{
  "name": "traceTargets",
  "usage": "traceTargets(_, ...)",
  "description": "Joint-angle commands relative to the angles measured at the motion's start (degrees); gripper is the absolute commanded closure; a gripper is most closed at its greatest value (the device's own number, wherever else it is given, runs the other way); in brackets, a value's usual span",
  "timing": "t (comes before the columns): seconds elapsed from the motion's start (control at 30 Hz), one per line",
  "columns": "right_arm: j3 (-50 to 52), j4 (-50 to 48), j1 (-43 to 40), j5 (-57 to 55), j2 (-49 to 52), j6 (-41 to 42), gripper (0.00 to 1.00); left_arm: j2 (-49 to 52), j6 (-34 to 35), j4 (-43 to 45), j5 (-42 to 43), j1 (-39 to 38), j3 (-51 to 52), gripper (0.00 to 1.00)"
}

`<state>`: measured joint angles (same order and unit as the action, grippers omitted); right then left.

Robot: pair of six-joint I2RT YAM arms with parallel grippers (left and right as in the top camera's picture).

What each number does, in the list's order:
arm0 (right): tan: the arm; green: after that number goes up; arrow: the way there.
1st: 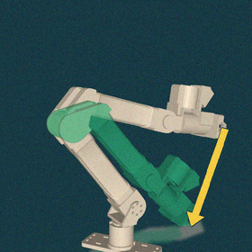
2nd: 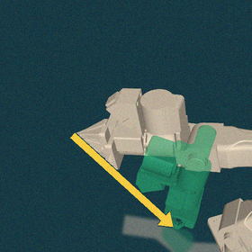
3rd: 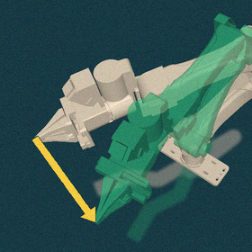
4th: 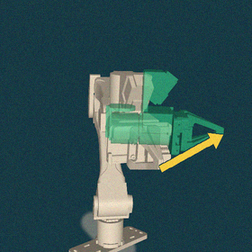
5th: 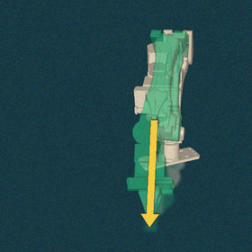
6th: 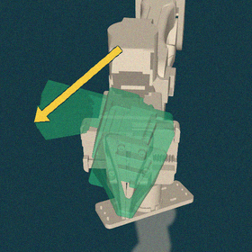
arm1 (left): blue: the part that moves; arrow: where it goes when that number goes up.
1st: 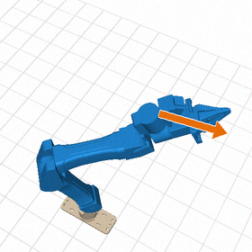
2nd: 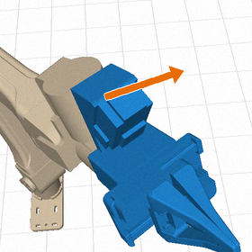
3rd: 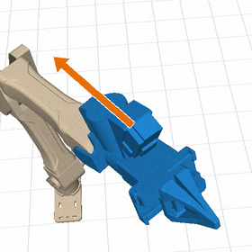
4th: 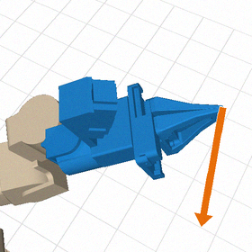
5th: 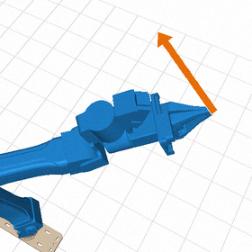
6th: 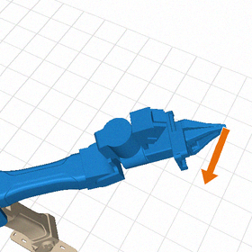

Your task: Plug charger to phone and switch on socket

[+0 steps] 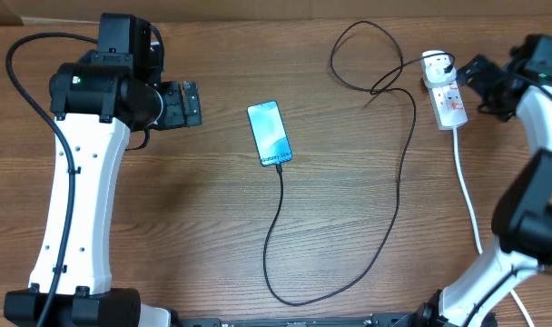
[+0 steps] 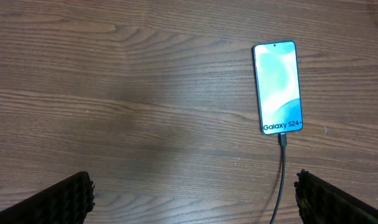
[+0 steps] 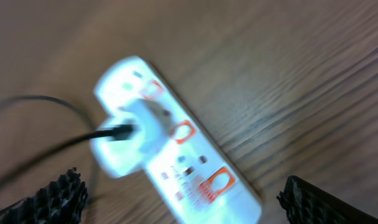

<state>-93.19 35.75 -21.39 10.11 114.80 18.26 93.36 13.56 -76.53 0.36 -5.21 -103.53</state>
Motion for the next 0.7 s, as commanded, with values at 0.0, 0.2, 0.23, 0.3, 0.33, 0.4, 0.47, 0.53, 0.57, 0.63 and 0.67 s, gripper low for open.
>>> traceTargets(0.0,-0.22,1.66,-0.33,0.11,-8.39,0.37,0.00,0.50,1.03,0.07,-0.35,-0.04,-0.35,0.00)
traceTargets(0.2,-0.22,11.82,-0.33,5.29,-17.88,0.33,0.00,0.50,1.05,0.07,-0.35,-0.04,-0.35,0.00)
traceTargets(0.23,-0.22,13.88,-0.33,6.60,-19.32,0.33,0.00,0.50,1.03,0.07,-0.35,-0.04,-0.35,0.00)
traceTargets(0.3,-0.22,17.22,-0.33,8.79,-21.84,0.35,0.00,0.50,1.03,0.07,-0.35,-0.04,-0.35,0.00)
traceTargets(0.33,-0.22,18.97,-0.33,9.90,-23.12,0.35,0.00,0.50,1.03,0.07,-0.35,-0.04,-0.35,0.00)
traceTargets(0.4,-0.22,22.10,-0.33,11.47,-25.55,0.35,0.00,0.50,1.03,0.07,-0.35,-0.04,-0.35,0.00)
traceTargets(0.47,-0.20,25.14,-0.33,12.66,-27.98,0.33,0.00,0.50,1.03,0.07,-0.35,-0.04,-0.35,0.00)
traceTargets(0.53,-0.20,28.33,-0.04,13.38,-30.25,0.33,0.00,0.50,1.03,0.07,-0.35,-0.04,-0.35,0.00)
traceTargets(0.57,-0.20,29.73,0.22,13.35,-31.17,0.31,0.00,0.50,1.03,0.07,-0.35,-0.04,-0.35,0.00)
traceTargets(0.63,-0.15,32.81,1.25,13.35,-33.09,-0.55,0.00,0.50,1.03,0.07,-0.35,-0.04,-0.35,0.00)
traceTargets(0.67,-0.15,34.29,1.92,13.35,-33.90,-0.98,0.00,0.50,1.05,0.07,-0.35,-0.04,-0.35,0.00)
